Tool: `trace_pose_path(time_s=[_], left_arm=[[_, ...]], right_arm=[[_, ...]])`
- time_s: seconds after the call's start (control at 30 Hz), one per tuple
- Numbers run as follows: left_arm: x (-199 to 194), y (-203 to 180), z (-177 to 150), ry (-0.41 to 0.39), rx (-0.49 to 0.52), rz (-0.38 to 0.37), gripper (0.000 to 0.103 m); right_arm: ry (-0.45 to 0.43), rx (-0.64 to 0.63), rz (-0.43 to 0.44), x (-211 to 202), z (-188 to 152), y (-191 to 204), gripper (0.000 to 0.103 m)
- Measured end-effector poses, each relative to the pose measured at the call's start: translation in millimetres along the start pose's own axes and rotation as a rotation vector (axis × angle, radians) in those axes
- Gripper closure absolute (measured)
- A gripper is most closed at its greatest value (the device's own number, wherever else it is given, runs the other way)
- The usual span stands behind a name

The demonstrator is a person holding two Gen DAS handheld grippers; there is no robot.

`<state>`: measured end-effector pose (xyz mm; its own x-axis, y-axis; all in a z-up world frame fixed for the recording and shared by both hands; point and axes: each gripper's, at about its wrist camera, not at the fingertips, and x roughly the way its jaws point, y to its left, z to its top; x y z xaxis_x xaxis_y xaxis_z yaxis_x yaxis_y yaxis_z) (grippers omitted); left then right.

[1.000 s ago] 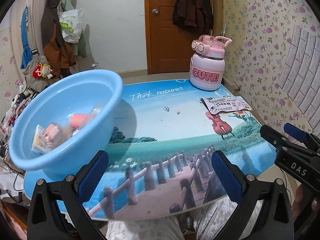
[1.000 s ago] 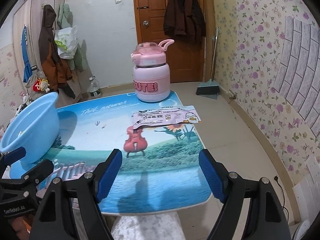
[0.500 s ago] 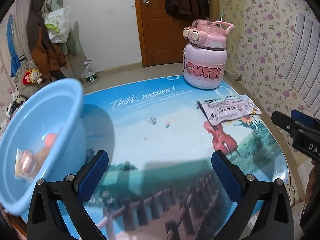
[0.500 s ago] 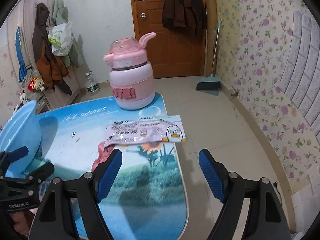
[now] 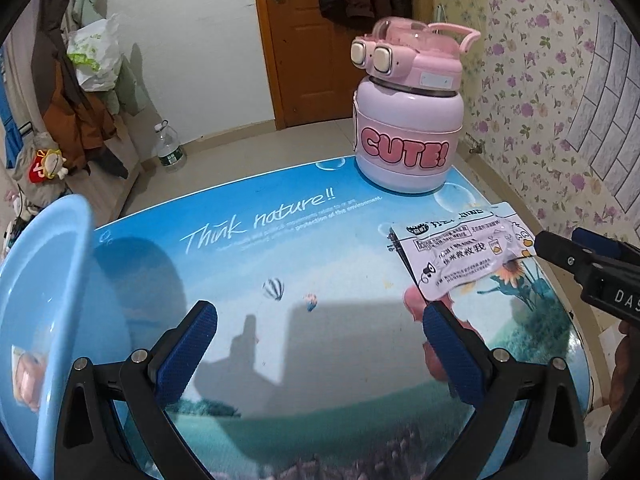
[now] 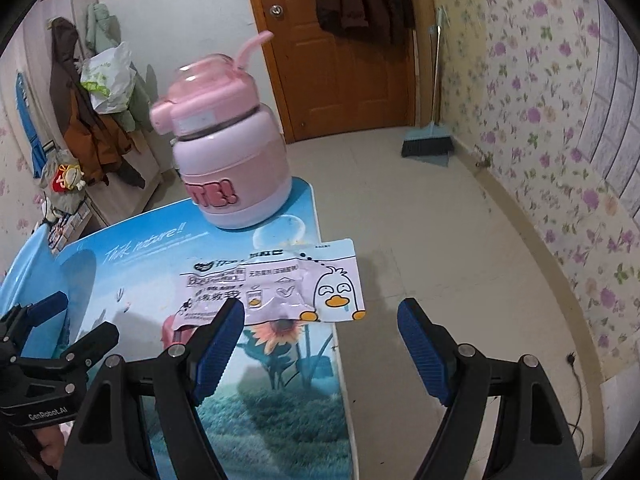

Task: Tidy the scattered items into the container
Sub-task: 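Move the right gripper to the white duck-print snack packet and close on it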

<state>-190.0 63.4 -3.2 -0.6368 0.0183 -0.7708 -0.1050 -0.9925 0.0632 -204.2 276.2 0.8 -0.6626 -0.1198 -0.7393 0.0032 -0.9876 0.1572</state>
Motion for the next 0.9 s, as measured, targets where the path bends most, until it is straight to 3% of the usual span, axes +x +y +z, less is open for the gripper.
trace_pose_path(time_s=[0.33,0.9], left_arm=[[30,-3,16,0.036,0.011,0.010,0.000],[58,-12,24,0.093,0.047,0.005,0.000]], right_arm=[[0.085,0.070,0.096,33,12,-21,0.022],[0.138,0.080,0.201,66,29,-21,0.022]])
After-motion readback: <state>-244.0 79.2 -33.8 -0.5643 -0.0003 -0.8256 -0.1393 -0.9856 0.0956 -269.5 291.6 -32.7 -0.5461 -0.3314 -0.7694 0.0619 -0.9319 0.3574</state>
